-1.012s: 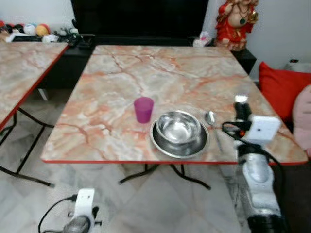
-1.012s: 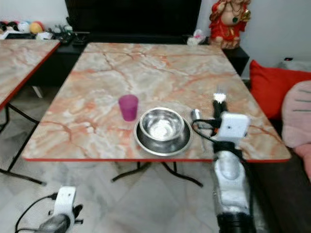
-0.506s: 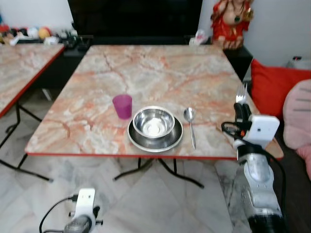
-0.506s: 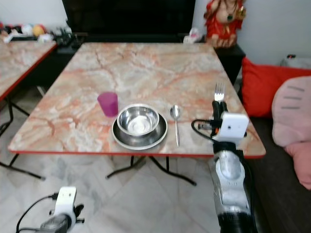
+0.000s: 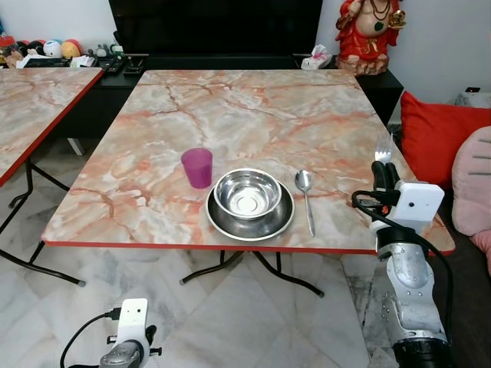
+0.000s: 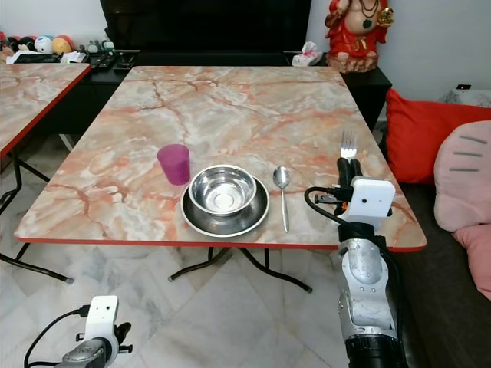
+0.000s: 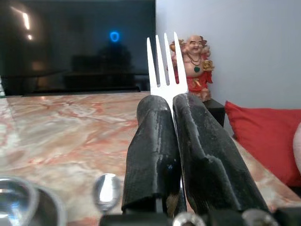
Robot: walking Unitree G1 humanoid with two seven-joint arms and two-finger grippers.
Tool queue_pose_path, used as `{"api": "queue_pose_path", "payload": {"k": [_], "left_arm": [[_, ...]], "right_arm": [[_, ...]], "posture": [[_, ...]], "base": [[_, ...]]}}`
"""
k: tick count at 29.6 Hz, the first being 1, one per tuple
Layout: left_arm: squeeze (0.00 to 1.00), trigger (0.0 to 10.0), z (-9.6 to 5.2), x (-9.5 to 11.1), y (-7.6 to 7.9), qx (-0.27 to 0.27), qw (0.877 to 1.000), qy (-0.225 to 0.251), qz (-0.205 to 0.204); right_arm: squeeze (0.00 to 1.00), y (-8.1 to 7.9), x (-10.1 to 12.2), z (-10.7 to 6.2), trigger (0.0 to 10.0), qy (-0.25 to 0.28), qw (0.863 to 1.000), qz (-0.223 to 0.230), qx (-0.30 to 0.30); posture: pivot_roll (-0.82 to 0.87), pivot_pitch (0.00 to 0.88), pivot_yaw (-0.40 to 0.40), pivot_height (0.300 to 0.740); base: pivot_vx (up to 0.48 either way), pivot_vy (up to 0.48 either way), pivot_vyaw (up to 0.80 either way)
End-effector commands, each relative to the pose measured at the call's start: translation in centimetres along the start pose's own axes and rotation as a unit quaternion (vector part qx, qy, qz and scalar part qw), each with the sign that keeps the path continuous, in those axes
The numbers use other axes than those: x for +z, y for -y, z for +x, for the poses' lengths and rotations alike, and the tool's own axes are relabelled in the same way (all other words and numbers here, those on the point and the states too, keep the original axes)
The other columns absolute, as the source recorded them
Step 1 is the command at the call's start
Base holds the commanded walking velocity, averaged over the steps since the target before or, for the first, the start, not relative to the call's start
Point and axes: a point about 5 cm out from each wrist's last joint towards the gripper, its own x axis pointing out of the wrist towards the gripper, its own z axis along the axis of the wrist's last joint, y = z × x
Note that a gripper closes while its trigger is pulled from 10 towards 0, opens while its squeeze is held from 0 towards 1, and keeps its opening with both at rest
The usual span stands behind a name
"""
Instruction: Setting the table
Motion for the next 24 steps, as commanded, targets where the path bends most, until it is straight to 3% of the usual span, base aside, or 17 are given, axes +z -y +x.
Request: {"api": "queue_pose_path", "payload": {"k": [1, 16, 24], "left_arm": [[0.00, 10.0, -0.09, -0.54, -0.39, 0.009, 1.000, -0.014, 0.003], [0.00, 10.0, -0.07, -0.49, -0.40, 0.008, 1.000, -0.014, 0.008], [0.00, 10.0, -0.05, -0.44, -0.37, 0.007, 1.000, -0.016, 0.014]], "right_arm": [[0.00, -0.42, 0.14, 0.26, 10.0, -0.001, 1.000, 0.004, 0.004], [0.00, -0.58, 0.08, 0.33, 10.0, -0.002, 1.000, 0.004, 0.006], [0.00, -1.32, 0.23, 0.33, 10.0, 0.004, 0.999, -0.006, 0.034]], "posture": [[0.05, 0.000, 0.007, 0.740], [0.05, 0.000, 0.012, 0.740], [0.05, 0.000, 0.014, 0.740]], "base": [[0.000, 0.000, 0.00], [0.000, 0.000, 0.00], [0.272, 0.000, 0.19]]}}
